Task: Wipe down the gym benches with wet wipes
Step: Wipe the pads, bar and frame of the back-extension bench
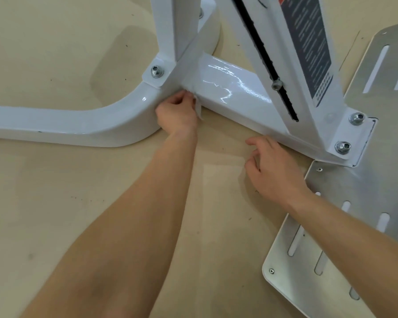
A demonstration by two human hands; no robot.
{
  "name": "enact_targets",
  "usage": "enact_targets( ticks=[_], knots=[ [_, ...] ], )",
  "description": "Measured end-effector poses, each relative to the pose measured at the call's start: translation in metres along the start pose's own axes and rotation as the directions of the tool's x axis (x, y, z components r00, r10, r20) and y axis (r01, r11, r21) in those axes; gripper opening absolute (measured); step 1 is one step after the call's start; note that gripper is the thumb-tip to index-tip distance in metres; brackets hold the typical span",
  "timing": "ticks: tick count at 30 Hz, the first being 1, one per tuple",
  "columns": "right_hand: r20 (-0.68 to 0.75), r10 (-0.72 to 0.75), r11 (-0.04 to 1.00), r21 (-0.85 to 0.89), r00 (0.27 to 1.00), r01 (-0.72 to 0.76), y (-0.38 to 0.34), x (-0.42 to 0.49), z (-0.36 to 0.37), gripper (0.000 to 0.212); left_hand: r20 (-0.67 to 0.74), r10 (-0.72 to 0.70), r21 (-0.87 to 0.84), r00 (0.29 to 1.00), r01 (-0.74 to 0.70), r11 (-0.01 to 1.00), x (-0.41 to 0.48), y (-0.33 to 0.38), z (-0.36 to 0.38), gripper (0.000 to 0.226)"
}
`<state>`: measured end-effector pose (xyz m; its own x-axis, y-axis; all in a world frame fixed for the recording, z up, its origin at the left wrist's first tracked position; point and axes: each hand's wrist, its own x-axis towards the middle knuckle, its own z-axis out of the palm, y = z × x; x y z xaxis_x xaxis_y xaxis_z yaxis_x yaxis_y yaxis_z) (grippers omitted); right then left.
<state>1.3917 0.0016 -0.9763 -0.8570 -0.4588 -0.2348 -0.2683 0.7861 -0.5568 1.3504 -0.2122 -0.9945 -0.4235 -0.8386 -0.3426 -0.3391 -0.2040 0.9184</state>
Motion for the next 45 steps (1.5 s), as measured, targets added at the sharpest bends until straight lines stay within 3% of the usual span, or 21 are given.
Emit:
enact_targets(
  ticks=[5, 9, 11, 13, 16, 22, 28, 30, 33, 35, 38, 42, 45],
  knots=[
    [-0.007, 0.061, 0.997, 0.046, 0.998, -0.061, 0.002, -0.002, -0.001, 0.039, 0.15, -0.092, 0.021, 0.984, 0.09, 0.996, -0.032, -0.007, 0.009, 0.022],
    [-0.068, 0.127, 0.99, 0.069, 0.99, -0.122, 0.001, -0.014, -0.003, 0.04, 0.273, -0.148, 0.102, 0.951, 0.124, 0.987, -0.082, -0.024, 0.027, 0.017],
    [-0.081, 0.177, 0.982, 0.08, 0.981, -0.17, 0.002, -0.025, -0.005, 0.04, 0.234, -0.142, 0.08, 0.962, 0.126, 0.989, -0.084, -0.019, 0.027, 0.009],
    [-0.093, 0.235, 0.97, 0.086, 0.967, -0.228, 0.005, -0.04, -0.007, 0.04, 0.158, -0.16, -0.049, 0.974, 0.17, 0.984, -0.075, -0.006, 0.024, 0.007],
    [-0.118, 0.314, 0.947, 0.105, 0.942, -0.302, 0.008, -0.063, -0.016, 0.041, 0.132, -0.205, -0.138, 0.97, 0.223, 0.965, -0.083, 0.005, 0.024, 0.021],
    [-0.147, 0.352, 0.928, -0.073, 0.924, -0.365, 0.0, -0.091, -0.035, 0.041, 0.407, -0.325, 0.066, 0.853, 0.328, 0.942, -0.171, -0.018, 0.052, 0.018],
    [-0.17, 0.415, 0.902, -0.052, 0.894, -0.429, 0.002, -0.116, -0.05, 0.041, 0.27, -0.31, -0.059, 0.912, 0.337, 0.94, -0.14, -0.006, 0.043, 0.004],
    [-0.165, 0.427, 0.897, -0.049, 0.889, -0.44, 0.001, -0.12, -0.054, 0.041, 0.298, -0.294, 0.026, 0.908, 0.3, 0.953, -0.151, -0.011, 0.047, 0.007],
    [-0.173, 0.38, 0.905, -0.135, 0.909, -0.404, -0.002, -0.123, -0.058, 0.037, 0.442, -0.321, 0.175, 0.838, 0.27, 0.947, -0.195, -0.024, 0.061, 0.007],
    [-0.19, 0.342, 0.896, -0.229, 0.92, -0.38, 0.0, -0.126, -0.058, 0.032, 0.538, -0.354, 0.163, 0.765, 0.317, 0.934, -0.212, -0.032, 0.07, 0.009],
    [-0.194, 0.351, 0.879, -0.268, 0.916, -0.394, 0.004, -0.129, -0.062, 0.029, 0.579, -0.359, 0.17, 0.732, 0.322, 0.931, -0.209, -0.034, 0.072, 0.009],
    [-0.18, 0.33, 0.897, -0.247, 0.927, -0.368, 0.003, -0.128, -0.068, 0.027, 0.439, -0.312, 0.182, 0.843, 0.256, 0.949, -0.176, -0.021, 0.053, 0.007],
    [-0.127, 0.319, 0.904, -0.258, 0.939, -0.342, 0.001, -0.123, -0.073, 0.029, 0.338, -0.298, 0.014, 0.893, 0.311, 0.95, -0.138, -0.002, 0.033, 0.007]
  ],
)
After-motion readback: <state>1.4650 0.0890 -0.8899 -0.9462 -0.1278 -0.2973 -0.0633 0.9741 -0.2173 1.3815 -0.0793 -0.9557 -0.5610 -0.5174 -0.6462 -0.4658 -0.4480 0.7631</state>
